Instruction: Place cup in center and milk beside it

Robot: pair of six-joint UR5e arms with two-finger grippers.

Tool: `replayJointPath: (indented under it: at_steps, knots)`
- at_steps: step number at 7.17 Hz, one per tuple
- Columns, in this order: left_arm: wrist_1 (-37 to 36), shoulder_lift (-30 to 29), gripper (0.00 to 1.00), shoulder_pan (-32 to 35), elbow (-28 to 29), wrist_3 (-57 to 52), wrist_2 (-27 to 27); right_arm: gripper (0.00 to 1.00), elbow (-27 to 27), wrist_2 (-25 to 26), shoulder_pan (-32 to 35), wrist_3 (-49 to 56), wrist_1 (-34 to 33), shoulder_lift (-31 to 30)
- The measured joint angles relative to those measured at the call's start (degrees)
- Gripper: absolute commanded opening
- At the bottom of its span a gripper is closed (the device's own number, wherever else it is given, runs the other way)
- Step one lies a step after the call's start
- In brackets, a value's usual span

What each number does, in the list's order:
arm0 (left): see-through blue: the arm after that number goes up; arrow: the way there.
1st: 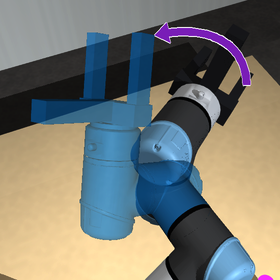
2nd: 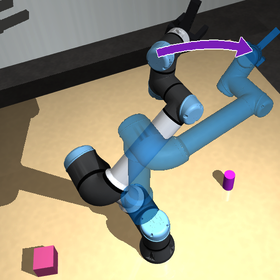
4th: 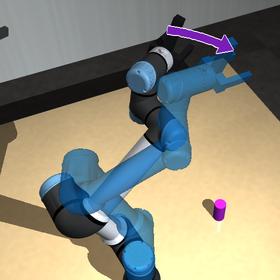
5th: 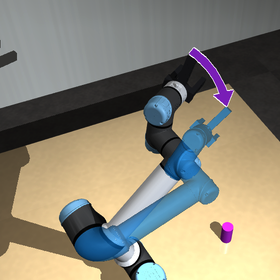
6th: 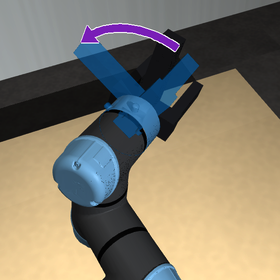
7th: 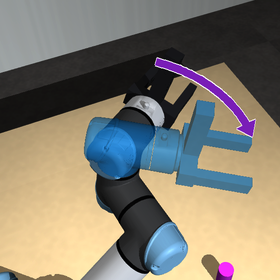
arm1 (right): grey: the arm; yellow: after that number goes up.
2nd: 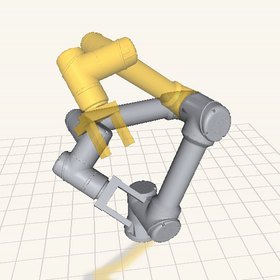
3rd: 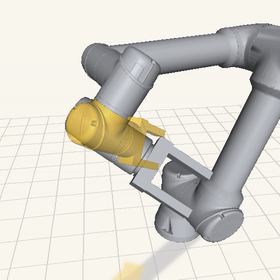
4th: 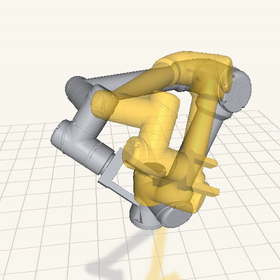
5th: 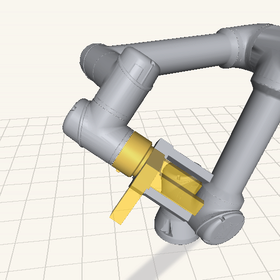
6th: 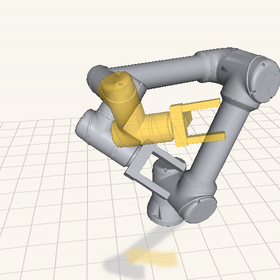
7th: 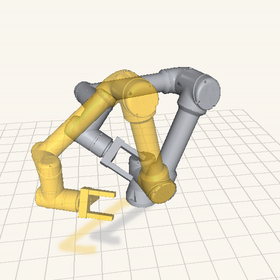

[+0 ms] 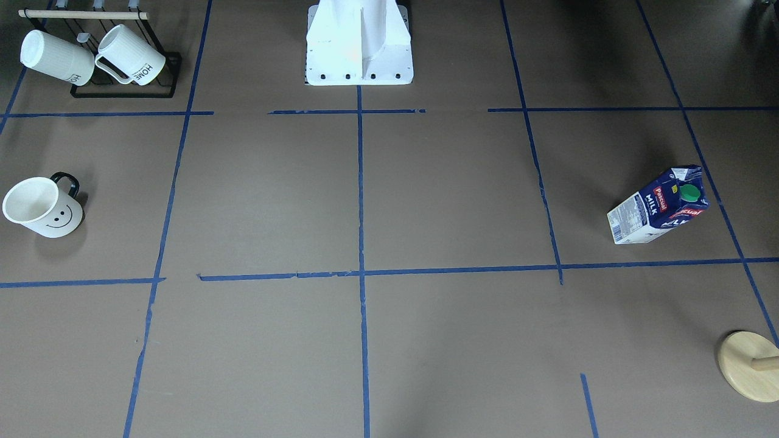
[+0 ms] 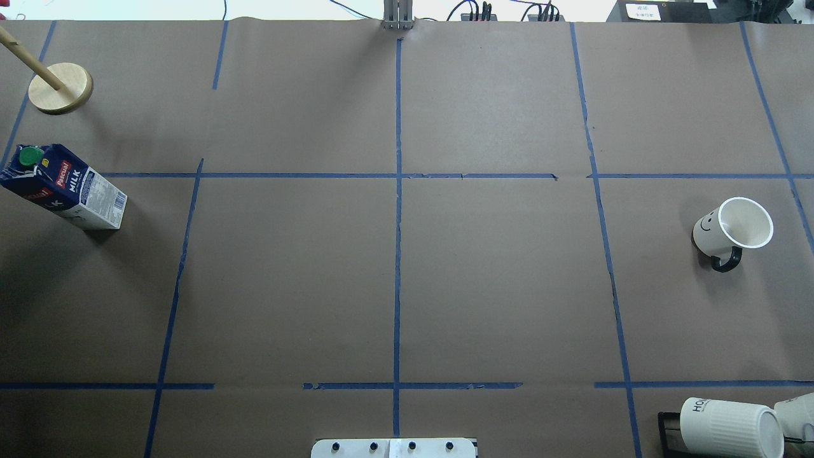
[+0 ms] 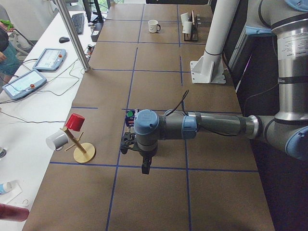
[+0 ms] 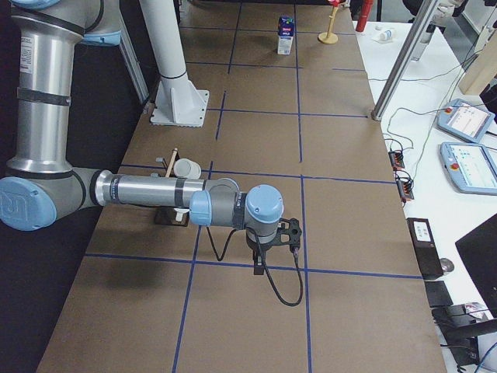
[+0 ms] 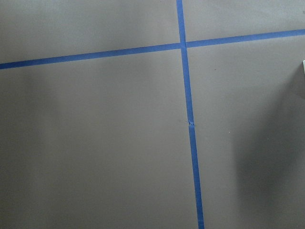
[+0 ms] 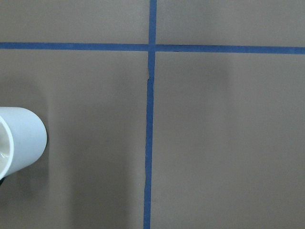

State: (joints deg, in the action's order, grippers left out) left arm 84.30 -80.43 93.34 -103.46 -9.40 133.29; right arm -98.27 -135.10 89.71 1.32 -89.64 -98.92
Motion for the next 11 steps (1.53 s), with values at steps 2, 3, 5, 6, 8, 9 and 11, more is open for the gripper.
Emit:
replayJointPath:
  at_steps: [2,3,5,6,8,9,11]
  knots:
    - [0.0,0.0,1.00,-0.8,0.2,-0.1,0.1,1.00,0.0,0.0,-0.2,-0.1,1.1,0.1]
    - [-0.1,0.0,1.00,-1.2,0.4,-0.1,0.2,1.00,-0.1,-0.1,-0.6,-0.2,1.5,0.3]
    - [-0.1,0.0,1.00,-1.4,0.7,-0.1,0.4,1.00,-0.3,-3.0,-3.3,-3.8,5.6,0.7]
    - [-0.1,0.0,1.00,-1.4,0.7,-0.2,0.5,1.00,-0.3,-3.8,-6.2,-10.5,10.7,0.7]
    - [0.0,0.0,1.00,-1.5,0.6,-0.2,0.6,1.00,-0.1,-1.5,-14.4,-28.5,23.6,0.7]
    - [0.0,0.0,1.00,-1.5,0.6,-0.2,0.6,1.00,0.0,0.6,-18.0,-34.2,27.3,1.0]
    - [0.0,0.1,1.00,-1.5,0.6,-0.2,0.6,1.00,1.0,3.1,-22.0,-39.0,30.0,2.2]
